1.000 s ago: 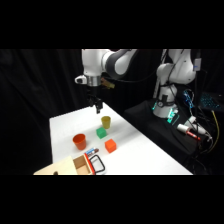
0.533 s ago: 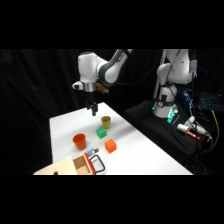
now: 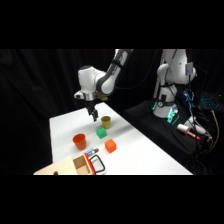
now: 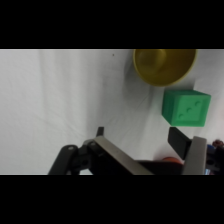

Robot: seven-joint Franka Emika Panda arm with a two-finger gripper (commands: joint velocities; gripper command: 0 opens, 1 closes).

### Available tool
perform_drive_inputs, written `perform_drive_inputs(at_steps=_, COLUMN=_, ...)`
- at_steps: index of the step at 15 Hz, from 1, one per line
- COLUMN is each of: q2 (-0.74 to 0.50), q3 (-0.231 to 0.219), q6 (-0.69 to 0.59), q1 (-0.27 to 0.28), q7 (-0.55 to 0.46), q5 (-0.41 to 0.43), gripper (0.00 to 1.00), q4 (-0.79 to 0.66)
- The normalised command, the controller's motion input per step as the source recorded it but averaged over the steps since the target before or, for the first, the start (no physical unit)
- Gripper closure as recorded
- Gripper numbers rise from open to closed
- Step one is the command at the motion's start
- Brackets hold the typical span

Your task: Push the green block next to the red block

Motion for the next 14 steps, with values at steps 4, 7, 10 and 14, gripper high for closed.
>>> perform_drive_inputs(at_steps=4, q2=0.15, q3=0.108, q6=0.12, q1=-0.145, q7=-0.21, q5=0.148, gripper=0.00, q4=0.11)
perform_drive_inputs(at_steps=7, q2=0.13, q3=0.104, q6=0.13, q1=-0.134, q7=-0.20, q5=0.143, gripper=0.00, q4=0.08)
perform_drive_inputs(at_steps=10, q2=0.09, q3=0.103, q6=0.14, q1=-0.108, q7=-0.19, q5=0.125, gripper=0.00, q4=0.02)
perform_drive_inputs(at_steps=14, q2=0.03, q3=0.108, q6=0.18, q1=-0.081, q7=-0.17, q5=0.115, gripper=0.00, q4=-0.06)
